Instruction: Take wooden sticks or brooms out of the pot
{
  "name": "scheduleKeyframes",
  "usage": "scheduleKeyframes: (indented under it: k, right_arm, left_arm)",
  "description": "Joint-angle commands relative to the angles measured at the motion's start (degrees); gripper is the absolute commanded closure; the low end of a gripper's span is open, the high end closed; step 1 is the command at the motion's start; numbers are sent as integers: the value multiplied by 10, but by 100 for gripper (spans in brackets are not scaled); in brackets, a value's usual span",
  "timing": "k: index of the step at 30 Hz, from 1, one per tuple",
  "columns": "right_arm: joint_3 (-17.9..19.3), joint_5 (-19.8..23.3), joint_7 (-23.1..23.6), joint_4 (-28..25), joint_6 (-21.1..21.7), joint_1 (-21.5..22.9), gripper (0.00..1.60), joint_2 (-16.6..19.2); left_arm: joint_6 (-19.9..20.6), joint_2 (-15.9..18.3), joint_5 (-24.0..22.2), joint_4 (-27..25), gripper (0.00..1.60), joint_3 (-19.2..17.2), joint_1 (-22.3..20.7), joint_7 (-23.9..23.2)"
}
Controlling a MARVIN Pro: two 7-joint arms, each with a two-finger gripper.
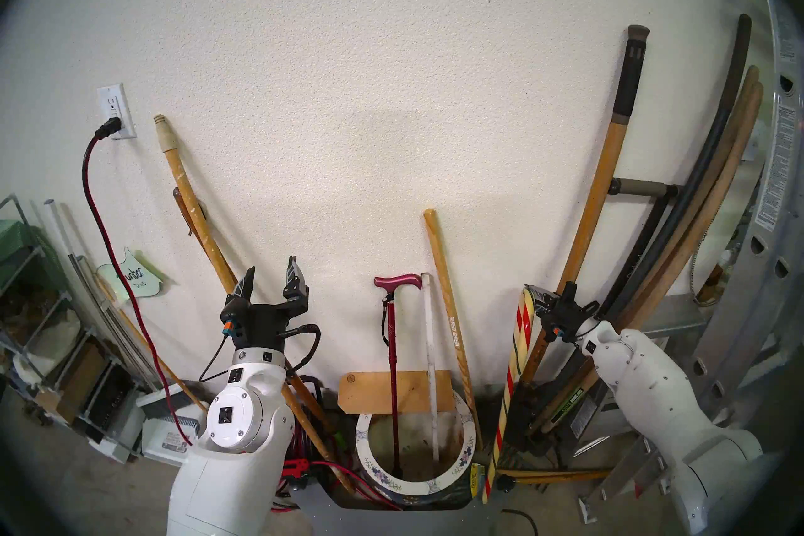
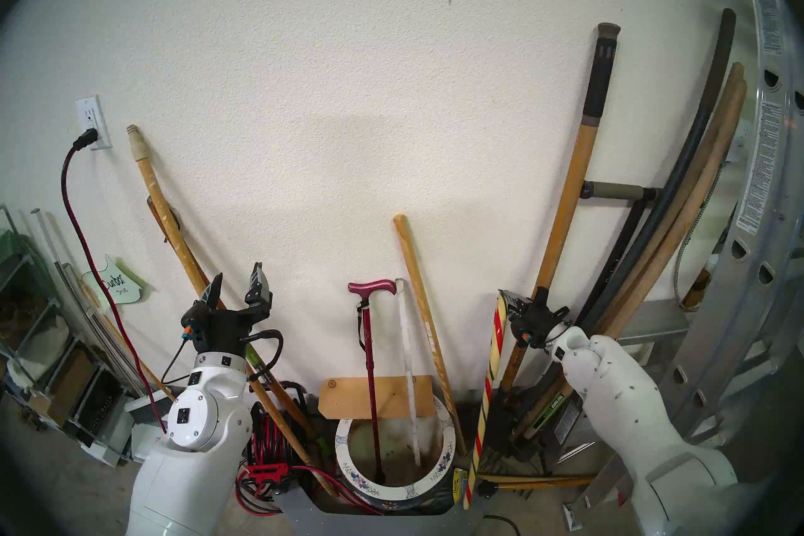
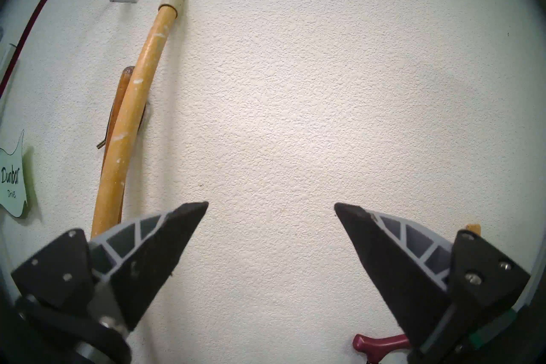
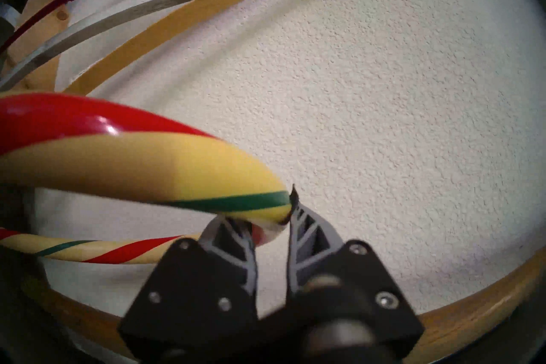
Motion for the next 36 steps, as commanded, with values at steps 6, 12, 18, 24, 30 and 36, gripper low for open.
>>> scheduleKeyframes:
  k: [6, 12, 18, 24, 30, 36]
  right_arm:
    - [-26, -55, -76, 67, -14, 68, 160, -29]
    - [-35, -115, -131, 117, -27, 78, 160, -31]
    - [-40, -156, -181, 138, -21, 83, 160, -31]
    - [-46, -199, -236, 160, -12, 92, 160, -31]
    - [-64, -244, -306, 205, -18, 103, 160, -36]
    - [-86, -280, -365, 247, -22, 115, 160, -44]
  left_arm:
    - [0, 1, 0, 0, 0, -1, 0, 0]
    - [0, 1, 0, 0, 0, -1, 0, 0]
    - [0, 1, 0, 0, 0, -1, 0, 0]
    - [0, 1, 0, 0, 0, -1, 0, 0]
    - [0, 1, 0, 0, 0, -1, 0, 0]
    - [0, 1, 0, 0, 0, -1, 0, 0]
